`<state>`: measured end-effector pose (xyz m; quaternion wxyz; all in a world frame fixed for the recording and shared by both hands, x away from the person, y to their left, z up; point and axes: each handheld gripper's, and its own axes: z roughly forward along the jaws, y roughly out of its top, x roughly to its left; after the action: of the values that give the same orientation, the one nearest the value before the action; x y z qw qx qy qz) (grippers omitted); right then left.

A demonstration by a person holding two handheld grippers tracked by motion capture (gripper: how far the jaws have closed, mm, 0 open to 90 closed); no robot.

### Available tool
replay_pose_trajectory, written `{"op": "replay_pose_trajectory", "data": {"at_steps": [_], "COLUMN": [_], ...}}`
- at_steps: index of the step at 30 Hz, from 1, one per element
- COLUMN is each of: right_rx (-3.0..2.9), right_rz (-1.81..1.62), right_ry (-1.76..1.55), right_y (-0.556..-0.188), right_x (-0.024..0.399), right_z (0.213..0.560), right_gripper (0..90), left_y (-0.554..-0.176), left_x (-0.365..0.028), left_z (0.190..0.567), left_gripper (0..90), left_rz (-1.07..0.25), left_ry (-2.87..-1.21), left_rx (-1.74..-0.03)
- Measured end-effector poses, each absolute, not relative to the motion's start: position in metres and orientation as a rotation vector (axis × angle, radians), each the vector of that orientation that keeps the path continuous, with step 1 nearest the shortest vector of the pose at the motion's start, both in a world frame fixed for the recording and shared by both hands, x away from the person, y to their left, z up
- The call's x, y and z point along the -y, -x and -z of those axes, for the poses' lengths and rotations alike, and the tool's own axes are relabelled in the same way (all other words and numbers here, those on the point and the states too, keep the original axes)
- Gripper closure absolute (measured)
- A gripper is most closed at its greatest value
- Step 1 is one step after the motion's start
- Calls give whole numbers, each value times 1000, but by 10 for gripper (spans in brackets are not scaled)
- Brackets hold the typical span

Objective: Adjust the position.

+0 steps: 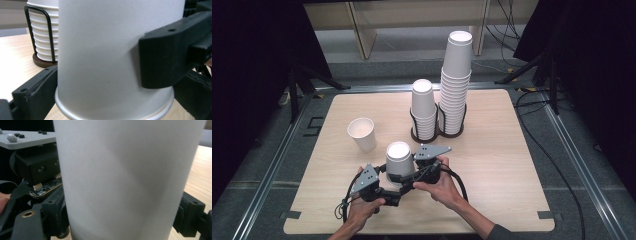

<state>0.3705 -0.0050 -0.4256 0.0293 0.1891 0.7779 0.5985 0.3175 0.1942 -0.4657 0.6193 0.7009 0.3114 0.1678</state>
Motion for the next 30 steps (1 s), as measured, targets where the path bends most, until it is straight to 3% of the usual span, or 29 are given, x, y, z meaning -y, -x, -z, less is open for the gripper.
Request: {"op": "replay_pose_trajectory", "data": {"at_steps": [14, 30], "right_rx": [-2481, -2499], "right_rz": [-1780, -1750], "right_ry": [-590, -532], "right_y": [-368, -372], "right_x": [8, 28], "right_z": [413, 377], "right_gripper": [125, 190], "left_y": [-314, -315], "left_x": [-195, -196], "left_z": [460, 462], "left_gripper": [87, 108], "left_rz": [-438, -536], "left_ry": [-1671, -1836], "left_rx": [-642, -543]}}
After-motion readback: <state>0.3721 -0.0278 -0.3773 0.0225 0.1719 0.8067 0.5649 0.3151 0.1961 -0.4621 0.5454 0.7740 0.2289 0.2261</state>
